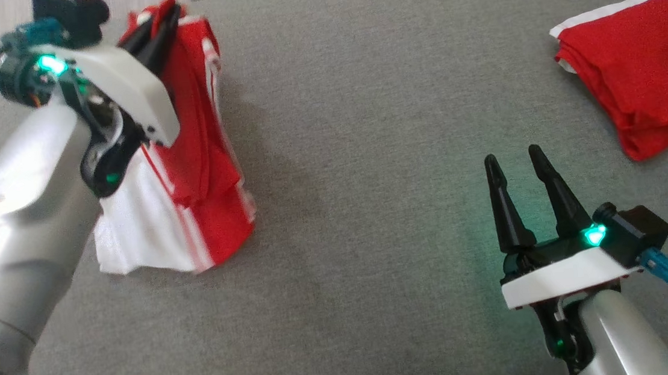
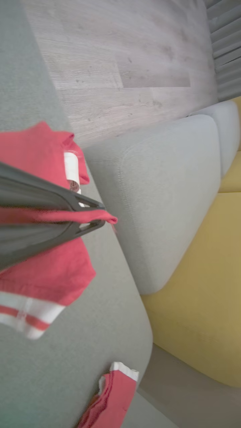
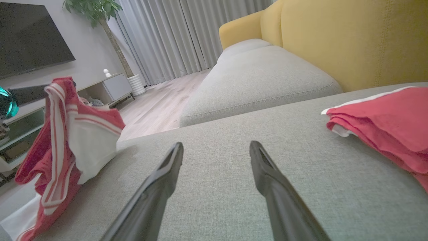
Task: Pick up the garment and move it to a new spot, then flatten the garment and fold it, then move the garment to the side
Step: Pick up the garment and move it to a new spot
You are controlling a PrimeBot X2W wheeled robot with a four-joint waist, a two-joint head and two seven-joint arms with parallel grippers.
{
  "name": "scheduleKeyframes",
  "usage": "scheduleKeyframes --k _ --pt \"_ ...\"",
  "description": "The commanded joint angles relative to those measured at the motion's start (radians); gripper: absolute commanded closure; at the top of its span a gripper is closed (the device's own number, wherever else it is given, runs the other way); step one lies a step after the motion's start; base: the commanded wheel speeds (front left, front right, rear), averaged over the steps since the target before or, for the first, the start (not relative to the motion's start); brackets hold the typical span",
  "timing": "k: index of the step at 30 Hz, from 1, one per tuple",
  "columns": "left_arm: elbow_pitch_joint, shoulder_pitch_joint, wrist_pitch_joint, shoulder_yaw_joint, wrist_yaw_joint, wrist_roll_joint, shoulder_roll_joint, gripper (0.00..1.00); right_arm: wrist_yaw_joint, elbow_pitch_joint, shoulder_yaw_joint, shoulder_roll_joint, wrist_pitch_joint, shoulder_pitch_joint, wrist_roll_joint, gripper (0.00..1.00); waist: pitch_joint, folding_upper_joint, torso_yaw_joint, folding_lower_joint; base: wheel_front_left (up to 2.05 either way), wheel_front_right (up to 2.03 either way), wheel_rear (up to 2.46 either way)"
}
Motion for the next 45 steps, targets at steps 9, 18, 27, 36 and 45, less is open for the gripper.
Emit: scheduleKeyframes --k 9,18,27,36,45 --pt "-0.055 -0.11 -0.064 0.057 0.057 0.025 0.008 1.0 -0.001 -0.039 0.054 -0.004 -0.011 -0.014 0.032 0.0 -0.002 -0.0001 -0.069 0.0001 0.0 0.0 0.0" --pt "-0.033 -0.15 -0.179 0.053 0.079 0.065 -0.076 0.0 -0.001 -0.052 0.069 -0.004 -0.011 -0.034 0.055 0.0 0.029 -0.0001 -0.129 0.0001 0.0 0.0 0.0" --pt "0.04 -0.112 -0.287 0.042 0.08 0.101 -0.052 0.0 -0.001 -0.05 0.047 -0.004 -0.011 -0.017 0.031 0.0 -0.021 -0.0001 -0.073 0.0001 0.0 0.0 0.0" --pt "-0.163 0.203 -0.36 0.117 0.217 0.193 0.035 0.0 -0.001 -0.042 -0.008 -0.004 -0.011 0.044 -0.042 0.0 -0.136 -0.0001 0.081 0.0001 0.0 0.0 0.0" --pt "-0.543 0.793 -0.361 0.366 0.43 0.365 0.029 0.0 -0.001 -0.036 -0.036 -0.004 -0.011 0.117 -0.066 0.0 -0.209 -0.0001 0.15 0.0001 0.0 0.0 0.0"
